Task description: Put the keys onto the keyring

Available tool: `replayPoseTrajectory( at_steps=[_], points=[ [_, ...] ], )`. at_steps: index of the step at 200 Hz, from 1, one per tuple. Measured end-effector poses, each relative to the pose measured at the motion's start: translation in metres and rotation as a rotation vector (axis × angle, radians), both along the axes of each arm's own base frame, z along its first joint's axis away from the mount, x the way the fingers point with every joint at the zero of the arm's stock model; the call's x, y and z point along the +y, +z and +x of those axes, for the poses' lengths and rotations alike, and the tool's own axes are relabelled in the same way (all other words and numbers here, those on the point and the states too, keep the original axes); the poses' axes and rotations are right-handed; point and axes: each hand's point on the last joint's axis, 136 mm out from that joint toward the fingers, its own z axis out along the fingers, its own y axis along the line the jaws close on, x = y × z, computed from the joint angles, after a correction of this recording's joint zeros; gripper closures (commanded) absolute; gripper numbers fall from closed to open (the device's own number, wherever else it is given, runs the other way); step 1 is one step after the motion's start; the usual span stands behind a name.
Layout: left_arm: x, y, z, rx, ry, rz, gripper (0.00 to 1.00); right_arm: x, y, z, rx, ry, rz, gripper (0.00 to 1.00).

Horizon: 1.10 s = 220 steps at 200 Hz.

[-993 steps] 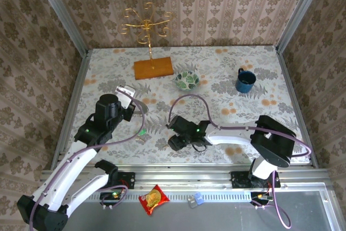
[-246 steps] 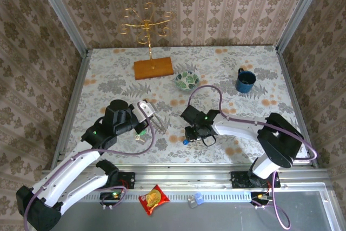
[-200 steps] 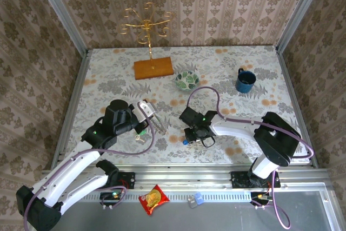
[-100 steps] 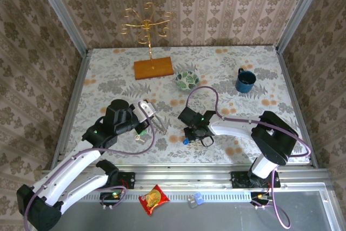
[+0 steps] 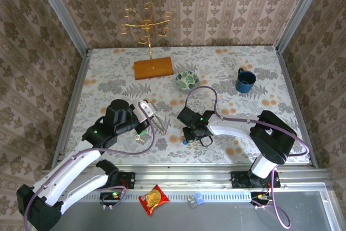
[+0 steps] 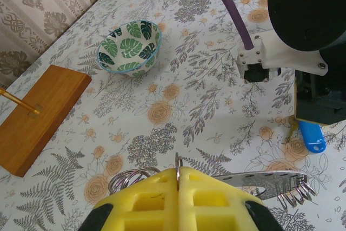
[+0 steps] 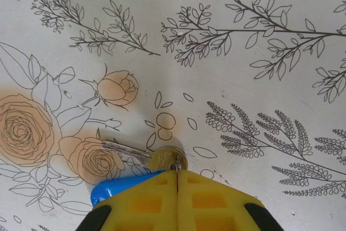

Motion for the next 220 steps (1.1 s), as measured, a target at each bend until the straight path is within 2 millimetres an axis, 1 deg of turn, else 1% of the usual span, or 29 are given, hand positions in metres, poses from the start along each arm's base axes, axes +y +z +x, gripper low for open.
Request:
replayPoseTrajectory(
  at_steps=[29,44,63,100,123,148,173,220],
  points=[
    [0.0,-0.001,0.0,0.002,-0.001,0.001,1.0,0.001,0.001,0.0,-0.004,0.006,0.0,1.0],
    [0.0,-0.002,-0.001,0.008,-0.005,0.003,1.0,0.002,0.006,0.001,-0.018,0.022,0.009,1.0],
    [-0.002,-0.003,-0.004,0.015,-0.021,0.002,1.0,0.007,0.023,0.003,-0.064,0.066,0.043,1.0],
    [-0.01,-0.008,-0.012,0.054,-0.087,0.004,1.0,0.017,0.071,0.008,-0.215,0.228,0.135,1.0],
    [-0.016,-0.014,-0.019,0.091,-0.139,0.002,1.0,0.024,0.09,0.005,-0.269,0.352,0.176,1.0],
    [-0.023,-0.016,-0.026,0.118,-0.187,-0.009,1.0,0.036,0.106,-0.004,-0.301,0.494,0.241,1.0],
    [-0.03,-0.018,-0.031,0.138,-0.225,-0.021,1.0,0.049,0.118,-0.01,-0.331,0.597,0.306,1.0],
    [-0.037,-0.024,-0.037,0.191,-0.27,-0.035,1.0,0.065,0.131,-0.017,-0.363,0.701,0.391,1.0]
  ],
)
